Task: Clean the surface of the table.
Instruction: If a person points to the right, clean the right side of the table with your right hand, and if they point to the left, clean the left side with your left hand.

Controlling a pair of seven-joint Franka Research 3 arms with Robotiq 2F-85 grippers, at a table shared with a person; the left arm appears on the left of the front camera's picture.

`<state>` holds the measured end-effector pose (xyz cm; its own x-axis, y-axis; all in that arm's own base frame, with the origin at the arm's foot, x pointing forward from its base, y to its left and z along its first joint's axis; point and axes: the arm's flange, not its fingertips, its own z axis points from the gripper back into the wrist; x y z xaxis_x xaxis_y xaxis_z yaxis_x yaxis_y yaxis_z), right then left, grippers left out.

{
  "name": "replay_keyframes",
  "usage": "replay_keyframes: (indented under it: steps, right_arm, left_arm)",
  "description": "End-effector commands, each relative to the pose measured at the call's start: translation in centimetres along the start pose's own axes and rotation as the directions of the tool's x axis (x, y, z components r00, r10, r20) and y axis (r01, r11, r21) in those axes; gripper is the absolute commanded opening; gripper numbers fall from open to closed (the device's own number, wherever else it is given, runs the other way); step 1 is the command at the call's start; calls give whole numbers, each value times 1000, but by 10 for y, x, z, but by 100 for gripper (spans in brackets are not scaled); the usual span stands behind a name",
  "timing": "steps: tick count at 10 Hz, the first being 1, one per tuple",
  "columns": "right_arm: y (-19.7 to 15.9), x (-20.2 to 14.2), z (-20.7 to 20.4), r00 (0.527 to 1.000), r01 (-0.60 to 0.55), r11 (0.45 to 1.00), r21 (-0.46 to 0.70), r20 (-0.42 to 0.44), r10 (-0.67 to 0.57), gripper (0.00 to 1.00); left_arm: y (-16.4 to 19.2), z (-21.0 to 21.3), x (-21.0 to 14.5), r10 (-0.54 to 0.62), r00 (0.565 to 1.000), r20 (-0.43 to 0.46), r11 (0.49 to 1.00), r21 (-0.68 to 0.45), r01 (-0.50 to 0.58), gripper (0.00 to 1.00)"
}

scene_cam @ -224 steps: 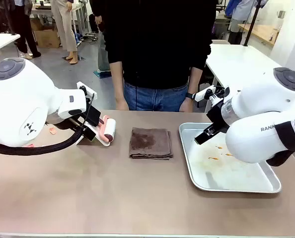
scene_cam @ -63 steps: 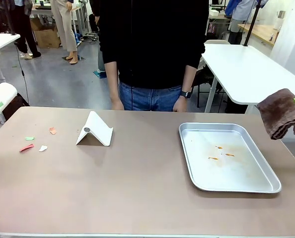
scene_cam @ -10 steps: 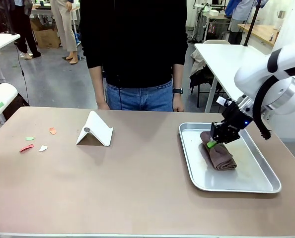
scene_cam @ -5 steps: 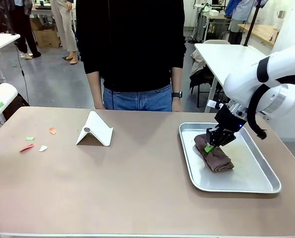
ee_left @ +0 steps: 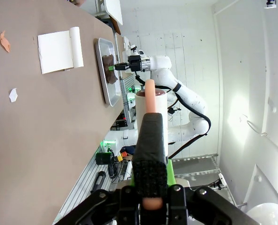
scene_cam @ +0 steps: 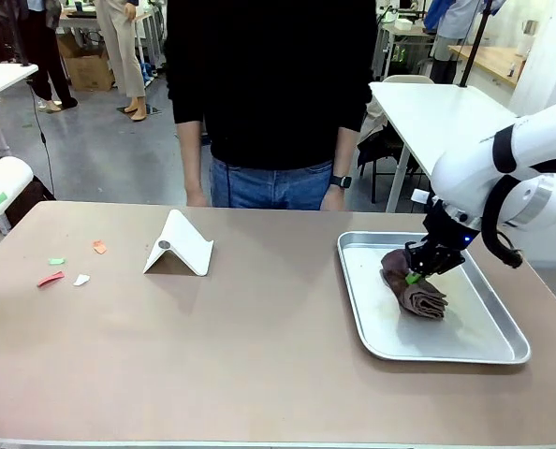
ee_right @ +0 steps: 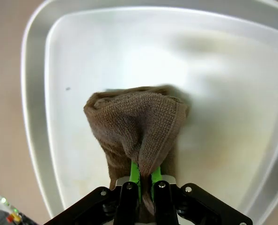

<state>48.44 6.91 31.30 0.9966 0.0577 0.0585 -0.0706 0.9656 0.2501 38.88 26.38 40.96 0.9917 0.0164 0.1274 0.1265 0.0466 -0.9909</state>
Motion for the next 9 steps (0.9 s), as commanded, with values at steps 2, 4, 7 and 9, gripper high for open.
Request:
replay_keyframes:
  steps: [2,4,7,9]
  right_arm:
    - [-34,-2,6,990,139,987,-82,52,-135,10]
    - [-53,-2,13,978,198,978,-72,74,-193,10]
    - [-52,-3,11,980,189,982,-9,62,-188,10]
    - [-37,-3,4,989,141,989,34,27,-142,10]
  left_arm:
    - [-4,2,-3,0,1000,-1,1000,-5,0,0]
    - [-4,2,-3,0,1000,-1,1000,-5,0,0]
    - [-4,2,-3,0,1000,-1,1000,-5,0,0]
    - [-4,2,-3,0,1000,-1,1000,-5,0,0]
